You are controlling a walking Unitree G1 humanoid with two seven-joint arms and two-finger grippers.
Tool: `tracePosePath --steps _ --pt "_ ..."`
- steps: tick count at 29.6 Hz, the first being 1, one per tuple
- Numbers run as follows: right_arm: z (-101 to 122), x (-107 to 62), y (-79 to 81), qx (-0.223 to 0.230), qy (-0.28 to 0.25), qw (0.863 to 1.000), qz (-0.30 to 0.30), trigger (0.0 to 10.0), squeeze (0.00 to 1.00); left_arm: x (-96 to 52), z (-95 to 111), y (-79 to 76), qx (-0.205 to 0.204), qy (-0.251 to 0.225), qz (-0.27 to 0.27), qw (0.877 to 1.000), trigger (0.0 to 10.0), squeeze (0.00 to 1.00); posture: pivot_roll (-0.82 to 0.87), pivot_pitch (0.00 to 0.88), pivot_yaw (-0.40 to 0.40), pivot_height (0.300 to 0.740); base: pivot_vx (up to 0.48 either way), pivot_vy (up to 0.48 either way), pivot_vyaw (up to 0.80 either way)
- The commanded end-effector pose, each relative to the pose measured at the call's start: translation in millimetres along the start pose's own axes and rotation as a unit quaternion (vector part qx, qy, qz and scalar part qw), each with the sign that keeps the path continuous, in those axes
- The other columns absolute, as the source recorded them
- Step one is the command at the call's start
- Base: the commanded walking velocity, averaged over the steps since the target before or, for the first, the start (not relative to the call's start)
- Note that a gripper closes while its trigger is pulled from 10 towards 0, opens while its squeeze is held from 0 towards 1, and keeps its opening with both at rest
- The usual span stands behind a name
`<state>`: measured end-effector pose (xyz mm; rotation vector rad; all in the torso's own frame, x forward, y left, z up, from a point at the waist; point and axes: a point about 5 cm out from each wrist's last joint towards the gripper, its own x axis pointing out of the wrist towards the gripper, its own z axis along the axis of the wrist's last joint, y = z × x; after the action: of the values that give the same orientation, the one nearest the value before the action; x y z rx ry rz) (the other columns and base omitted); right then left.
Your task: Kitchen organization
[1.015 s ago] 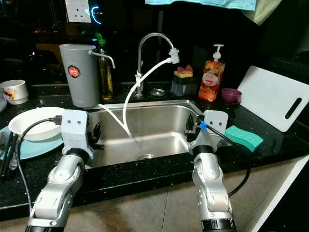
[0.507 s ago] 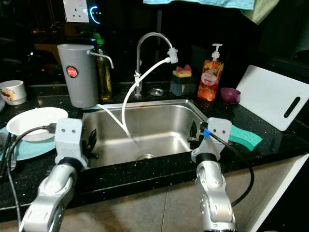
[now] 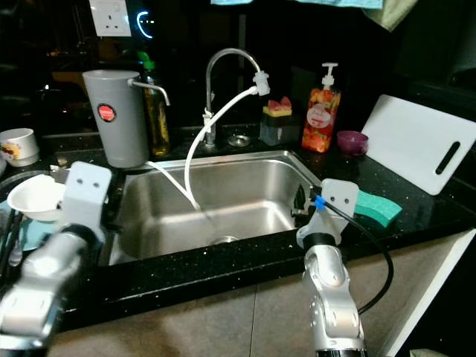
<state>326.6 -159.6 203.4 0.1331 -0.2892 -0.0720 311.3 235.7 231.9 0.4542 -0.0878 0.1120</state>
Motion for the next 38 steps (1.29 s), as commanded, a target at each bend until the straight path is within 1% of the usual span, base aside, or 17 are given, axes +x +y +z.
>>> tracePosePath --steps 1,3,4,5,8,11,13,14,15,16,20,24,25,26,29,32,38 --pt "-2.5 0.4 -1.5 0.004 0.004 1.0 -0.006 10.0 0.0 3.4 -0.9 6.2 0.012 0.011 -0.009 1.0 10.0 0.0 0.17 0.03 -0.03 0.74 0.0 0.0 0.0" --pt "-3.8 -1.1 2.0 0.007 0.007 1.0 -0.001 10.0 0.0 8.5 -0.6 23.1 0.047 0.024 -0.036 0.998 10.0 0.0 0.17 0.037 -0.038 0.74 0.0 0.0 0.0" --pt "-5.7 -3.1 6.5 0.008 0.012 1.0 0.008 10.0 0.0 12.4 -1.6 35.5 0.073 0.041 -0.065 0.994 10.0 0.0 0.17 0.045 -0.041 0.74 0.0 0.0 0.0" --pt "-5.7 -3.1 6.5 0.008 0.012 1.0 0.008 10.0 0.0 12.4 -1.6 35.5 0.073 0.041 -0.065 0.994 10.0 0.0 0.17 0.045 -0.041 0.74 0.0 0.0 0.0" --pt "-5.5 -3.3 10.0 0.009 0.014 1.0 0.016 10.0 0.0 15.8 -1.1 49.1 0.101 0.054 -0.09 0.989 10.0 0.0 0.17 0.055 -0.052 0.74 0.0 0.0 0.0" --pt "-3.8 -1.8 12.0 0.01 0.012 1.0 0.02 10.0 0.0 20.2 5.7 58.8 0.099 0.061 -0.113 0.987 10.0 0.0 0.17 0.055 -0.052 0.74 0.0 0.0 0.0" --pt "-2.3 -0.3 12.6 0.011 0.009 1.0 0.02 10.0 0.0 22.5 8.2 59.5 0.096 0.063 -0.139 0.984 10.0 0.0 0.17 0.055 -0.049 0.74 0.0 0.0 0.0" --pt "-1.5 0.3 12.8 0.012 0.008 1.0 0.019 10.0 0.0 23.8 8.7 59.2 0.093 0.064 -0.152 0.982 10.0 0.25 0.17 0.052 -0.047 0.74 0.0 0.0 0.0" --pt "-1.5 0.3 12.8 0.012 0.008 1.0 0.019 10.0 0.0 23.8 8.7 59.2 0.093 0.064 -0.152 0.982 10.0 0.25 0.17 0.052 -0.047 0.74 0.0 0.0 0.0" --pt "-0.7 0.5 13.1 0.013 0.006 1.0 0.018 10.0 0.0 26.0 8.8 60.0 0.1 0.065 -0.167 0.979 10.0 1.0 0.17 0.052 -0.047 0.74 0.0 0.0 0.0" --pt "-0.7 0.4 13.5 0.014 0.005 1.0 0.018 10.0 0.0 28.3 8.3 61.6 0.102 0.068 -0.169 0.978 10.0 1.0 0.16 0.047 -0.04 0.74 0.0 0.0 0.0" --pt "-0.4 -0.2 14.0 0.015 0.003 1.0 0.016 10.0 0.0 38.6 4.3 65.7 0.123 0.09 -0.167 0.974 10.0 1.0 0.16 0.042 -0.038 0.74 0.0 0.0 0.0" --pt "-0.2 0.0 14.1 0.015 0.003 1.0 0.016 10.0 0.0 39.9 3.0 66.3 0.127 0.094 -0.167 0.973 10.0 0.47 0.16 0.042 -0.038 0.74 0.0 0.0 0.0" --pt "-0.3 0.4 14.2 0.015 0.003 1.0 0.016 10.0 0.0 42.6 -0.6 67.5 0.133 0.103 -0.166 0.972 10.0 0.0 0.16 0.035 -0.039 0.74 0.0 0.0 0.0" --pt "-0.2 1.2 14.5 0.015 0.002 1.0 0.016 10.0 0.0 46.6 -5.9 68.3 0.142 0.114 -0.169 0.969 10.0 0.0 0.16 0.031 -0.039 0.74 0.0 0.0 0.0" --pt "2.4 3.1 15.4 0.016 -0.004 1.0 0.016 10.0 0.0 55.7 -12.3 65.3 0.136 0.131 -0.182 0.965 10.0 0.0 0.15 0.025 -0.033 0.74 0.0 0.0 0.0" --pt "3.5 2.6 13.3 0.015 -0.008 1.0 0.01 10.0 0.0 58.8 -24.4 62.7 0.142 0.15 -0.202 0.957 10.0 0.0 0.14 0.017 -0.026 0.74 0.0 0.0 0.0"
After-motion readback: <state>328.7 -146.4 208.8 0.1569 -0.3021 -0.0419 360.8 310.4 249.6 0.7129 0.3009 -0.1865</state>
